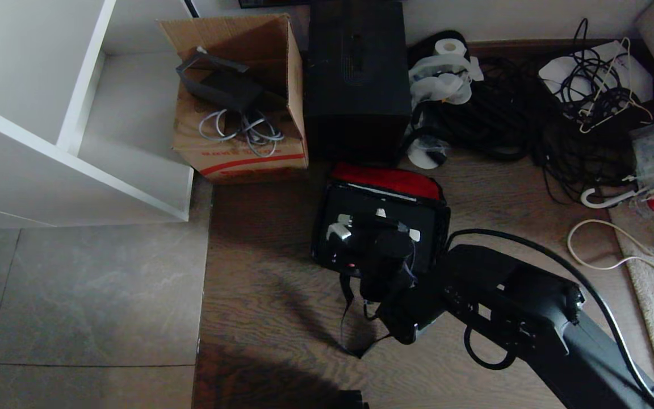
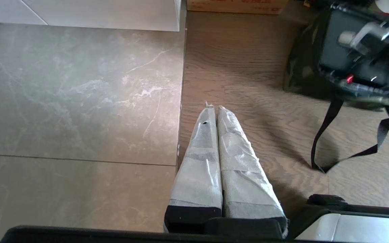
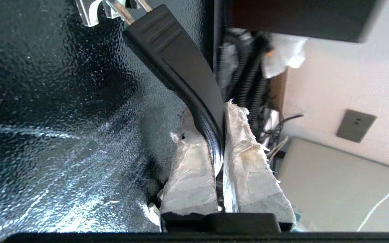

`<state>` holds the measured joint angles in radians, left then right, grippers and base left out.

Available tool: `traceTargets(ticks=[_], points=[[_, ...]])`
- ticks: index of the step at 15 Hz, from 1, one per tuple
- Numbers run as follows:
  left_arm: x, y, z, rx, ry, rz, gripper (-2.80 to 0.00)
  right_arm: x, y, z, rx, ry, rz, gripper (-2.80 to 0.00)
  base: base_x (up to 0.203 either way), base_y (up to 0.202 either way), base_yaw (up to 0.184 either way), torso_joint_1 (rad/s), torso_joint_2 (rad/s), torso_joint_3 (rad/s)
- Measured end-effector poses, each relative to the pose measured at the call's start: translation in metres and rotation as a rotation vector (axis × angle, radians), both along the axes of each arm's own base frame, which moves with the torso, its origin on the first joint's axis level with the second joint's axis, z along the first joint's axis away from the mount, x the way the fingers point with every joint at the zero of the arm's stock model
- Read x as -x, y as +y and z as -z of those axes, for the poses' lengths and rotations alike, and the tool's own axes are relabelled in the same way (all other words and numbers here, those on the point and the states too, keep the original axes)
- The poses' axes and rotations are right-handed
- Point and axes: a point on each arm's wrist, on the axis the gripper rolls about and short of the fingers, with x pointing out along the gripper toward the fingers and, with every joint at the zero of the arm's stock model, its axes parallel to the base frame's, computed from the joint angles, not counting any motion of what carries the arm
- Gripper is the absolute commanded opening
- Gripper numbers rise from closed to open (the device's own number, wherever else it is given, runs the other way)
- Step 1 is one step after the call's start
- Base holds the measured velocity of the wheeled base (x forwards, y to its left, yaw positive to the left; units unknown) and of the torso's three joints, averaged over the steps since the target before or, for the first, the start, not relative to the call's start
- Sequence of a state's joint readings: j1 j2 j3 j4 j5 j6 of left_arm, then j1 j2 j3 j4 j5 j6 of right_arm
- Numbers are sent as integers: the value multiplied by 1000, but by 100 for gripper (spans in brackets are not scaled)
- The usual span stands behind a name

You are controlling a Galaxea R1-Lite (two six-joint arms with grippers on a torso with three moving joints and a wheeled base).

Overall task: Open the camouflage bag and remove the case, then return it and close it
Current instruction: Lift the black box

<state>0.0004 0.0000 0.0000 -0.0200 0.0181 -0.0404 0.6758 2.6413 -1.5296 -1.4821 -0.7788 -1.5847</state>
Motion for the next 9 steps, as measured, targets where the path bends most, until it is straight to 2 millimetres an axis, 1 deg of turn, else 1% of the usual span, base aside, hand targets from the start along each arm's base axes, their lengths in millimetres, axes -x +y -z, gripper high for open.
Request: traceTargets(ticks=[2,4,7,9], points=[[0,0,0,0,0,0,-280,13,3,-27,-6,-14,-21,-280,0,0,0,0,0,0],[0,0,0,0,0,0,-280,21,0,-49,-14,-28,-27,-280,0,0,0,0,0,0],[0,0,0,0,0,-1,-280,29,0,-65,-6,-33,-31,-280,0,0,0,0,0,0],[0,0,0,0,0,0,-280,33,0,-70,-9,-37,-37,-280,0,0,0,0,0,0]])
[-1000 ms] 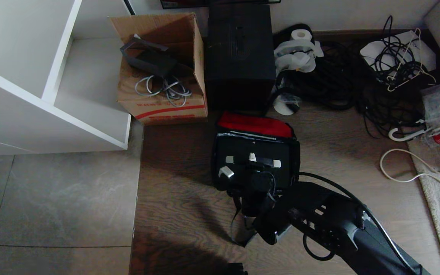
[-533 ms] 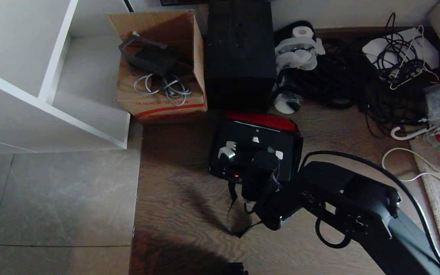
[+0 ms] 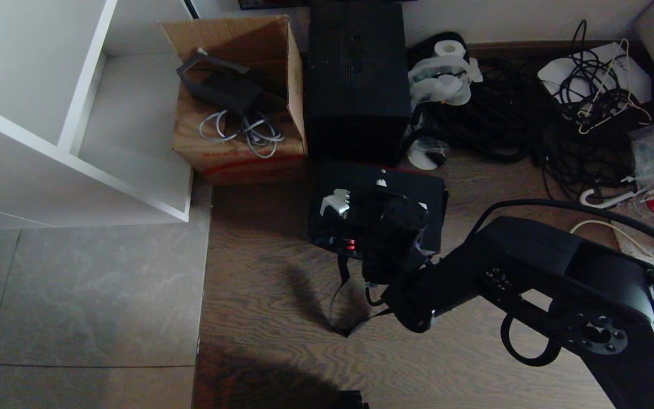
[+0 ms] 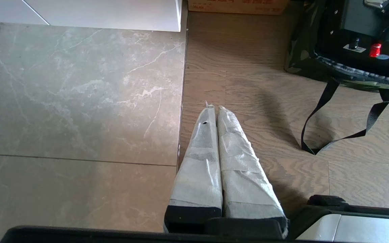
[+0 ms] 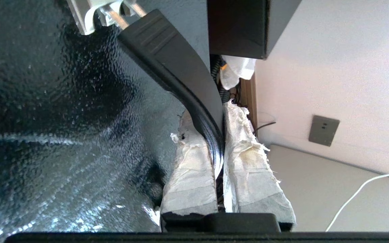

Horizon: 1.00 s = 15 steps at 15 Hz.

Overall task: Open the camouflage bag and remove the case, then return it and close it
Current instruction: Lift the black box

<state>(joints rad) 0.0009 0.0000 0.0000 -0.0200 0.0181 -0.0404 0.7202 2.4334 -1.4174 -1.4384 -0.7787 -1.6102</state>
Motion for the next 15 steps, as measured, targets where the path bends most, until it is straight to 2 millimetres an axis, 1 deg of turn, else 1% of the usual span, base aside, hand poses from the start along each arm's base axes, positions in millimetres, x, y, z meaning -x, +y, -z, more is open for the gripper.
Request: traceTargets(ticks=[4,12,15], points=[[0,0,0,0,0,0,-280,6,-2,-9,13,15,-7,-280,0,0,0,0,0,0],[0,0,0,0,0,0,-280,22,-16,-34,21,25,-7,-280,0,0,0,0,0,0],[0,0,0,0,0,1,-280,27,-20,-42,16,36,18,-280,0,0,0,0,0,0]])
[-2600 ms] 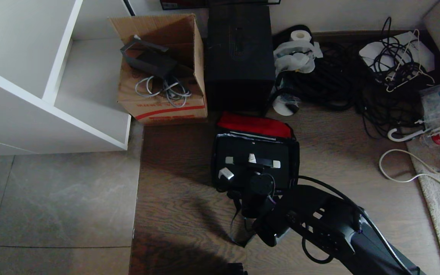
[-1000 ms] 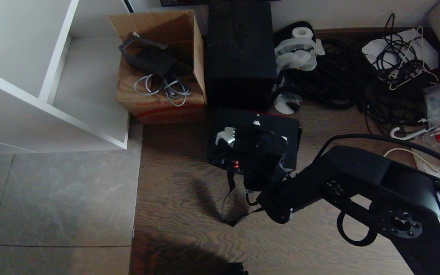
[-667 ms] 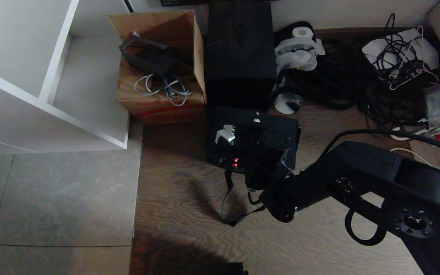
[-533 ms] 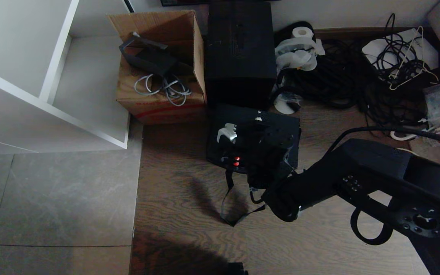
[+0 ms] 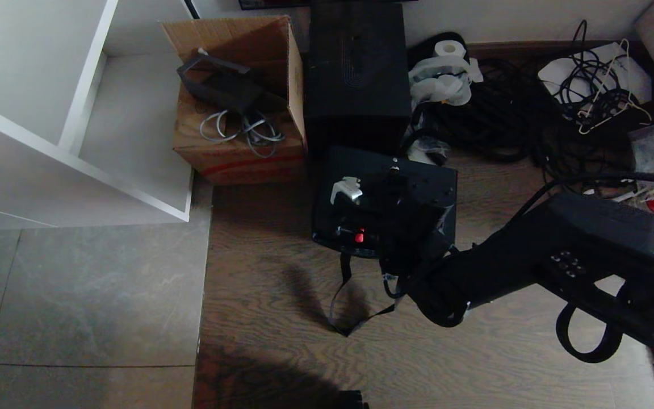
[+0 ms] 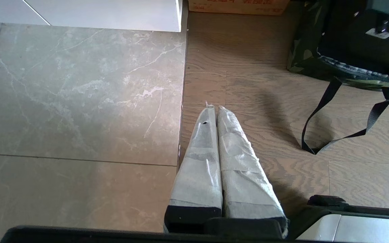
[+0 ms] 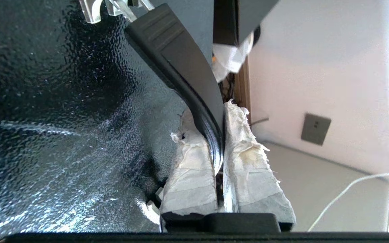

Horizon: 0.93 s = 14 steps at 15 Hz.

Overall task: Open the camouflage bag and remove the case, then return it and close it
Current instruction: Lift the black box

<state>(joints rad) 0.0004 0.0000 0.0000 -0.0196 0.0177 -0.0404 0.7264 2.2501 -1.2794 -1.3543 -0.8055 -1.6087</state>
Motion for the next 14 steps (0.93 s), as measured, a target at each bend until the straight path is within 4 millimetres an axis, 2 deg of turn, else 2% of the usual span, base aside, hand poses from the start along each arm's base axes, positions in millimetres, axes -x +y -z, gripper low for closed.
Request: traceTargets(ticks=[10,14], points=[[0,0,0,0,0,0,-280,17,-19,-30,-1,17,33,-280,0,0,0,0,0,0],[0,0,0,0,0,-1,-280,20,-36,-40,0,20,61,-280,0,0,0,0,0,0]])
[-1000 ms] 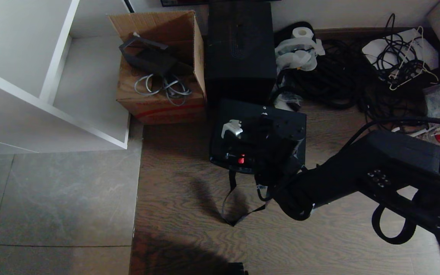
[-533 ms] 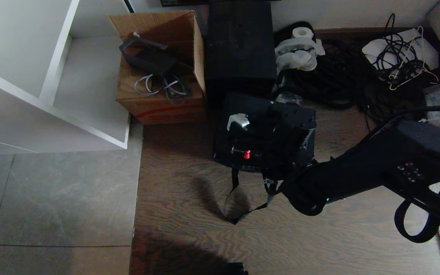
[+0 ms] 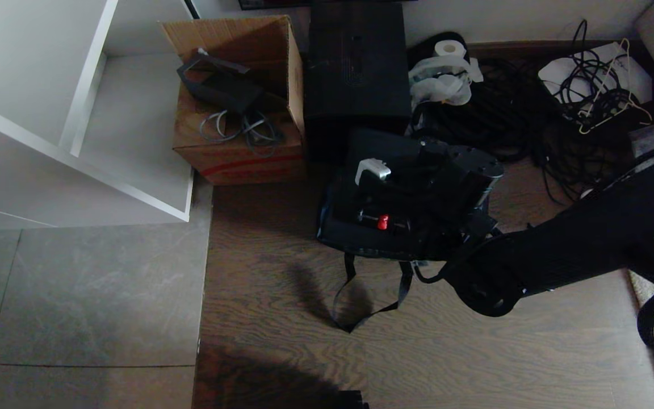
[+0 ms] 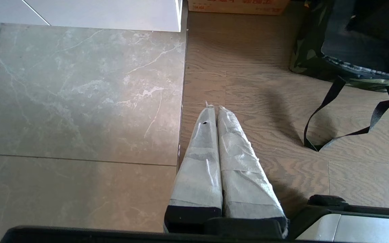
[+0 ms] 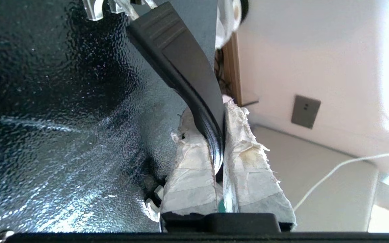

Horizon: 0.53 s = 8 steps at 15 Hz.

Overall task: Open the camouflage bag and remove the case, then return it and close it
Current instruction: Release the handle

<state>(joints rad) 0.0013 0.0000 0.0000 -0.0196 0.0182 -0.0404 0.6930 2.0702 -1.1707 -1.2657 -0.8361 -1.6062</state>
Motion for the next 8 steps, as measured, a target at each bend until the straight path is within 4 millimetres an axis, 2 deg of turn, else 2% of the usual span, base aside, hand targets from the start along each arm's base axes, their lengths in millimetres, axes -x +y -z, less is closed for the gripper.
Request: traceTargets(ticks=[8], points=[[0,0,0,0,0,1,-280,-3,-44,-12,-12,-1,104,-280,0,0,0,0,0,0]])
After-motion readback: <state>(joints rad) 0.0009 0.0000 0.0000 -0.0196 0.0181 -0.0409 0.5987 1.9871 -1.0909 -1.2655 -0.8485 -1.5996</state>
